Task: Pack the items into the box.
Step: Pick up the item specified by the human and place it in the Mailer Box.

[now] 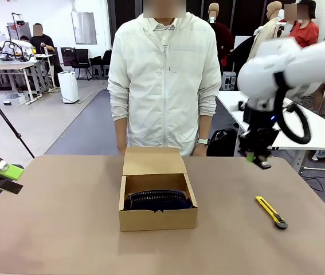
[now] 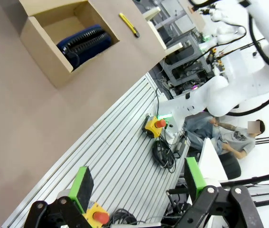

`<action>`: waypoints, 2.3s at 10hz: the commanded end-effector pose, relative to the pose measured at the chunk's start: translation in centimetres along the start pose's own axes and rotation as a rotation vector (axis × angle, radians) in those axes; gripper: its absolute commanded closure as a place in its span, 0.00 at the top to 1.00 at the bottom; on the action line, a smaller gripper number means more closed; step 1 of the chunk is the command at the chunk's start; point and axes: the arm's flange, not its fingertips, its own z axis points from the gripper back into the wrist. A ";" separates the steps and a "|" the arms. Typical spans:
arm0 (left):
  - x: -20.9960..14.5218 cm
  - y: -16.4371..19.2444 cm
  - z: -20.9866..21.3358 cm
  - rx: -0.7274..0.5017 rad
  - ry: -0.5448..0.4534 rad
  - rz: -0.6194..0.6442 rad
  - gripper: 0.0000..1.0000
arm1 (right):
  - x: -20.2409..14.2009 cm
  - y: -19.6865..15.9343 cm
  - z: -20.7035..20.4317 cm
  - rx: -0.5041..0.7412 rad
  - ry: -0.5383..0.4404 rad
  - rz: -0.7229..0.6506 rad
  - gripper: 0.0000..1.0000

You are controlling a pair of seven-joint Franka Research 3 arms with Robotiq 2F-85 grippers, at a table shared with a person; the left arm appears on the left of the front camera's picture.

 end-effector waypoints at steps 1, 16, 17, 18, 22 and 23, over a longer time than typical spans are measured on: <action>0.1 0.0 0.1 -0.018 -0.009 -0.007 1.00 | 2.2 0.6 -3.4 -0.014 -0.002 0.052 0.00; 0.1 0.0 0.1 -0.018 -0.009 -0.007 1.00 | -1.3 31.8 -3.2 -0.082 -0.142 1.020 0.00; 0.1 0.0 0.1 -0.018 -0.009 -0.007 1.00 | -1.3 31.8 -3.2 -0.082 -0.142 1.020 0.00; 0.1 0.0 0.1 -0.018 -0.009 -0.007 1.00 | -0.7 32.3 -3.9 -0.132 -0.158 1.113 0.00; 0.1 0.0 0.1 -0.018 -0.009 -0.007 1.00 | 4.5 32.1 -9.3 -0.124 -0.142 1.370 0.00; 0.1 0.0 0.1 -0.018 -0.009 -0.007 1.00 | 5.1 32.0 -10.3 -0.086 -0.140 1.400 0.00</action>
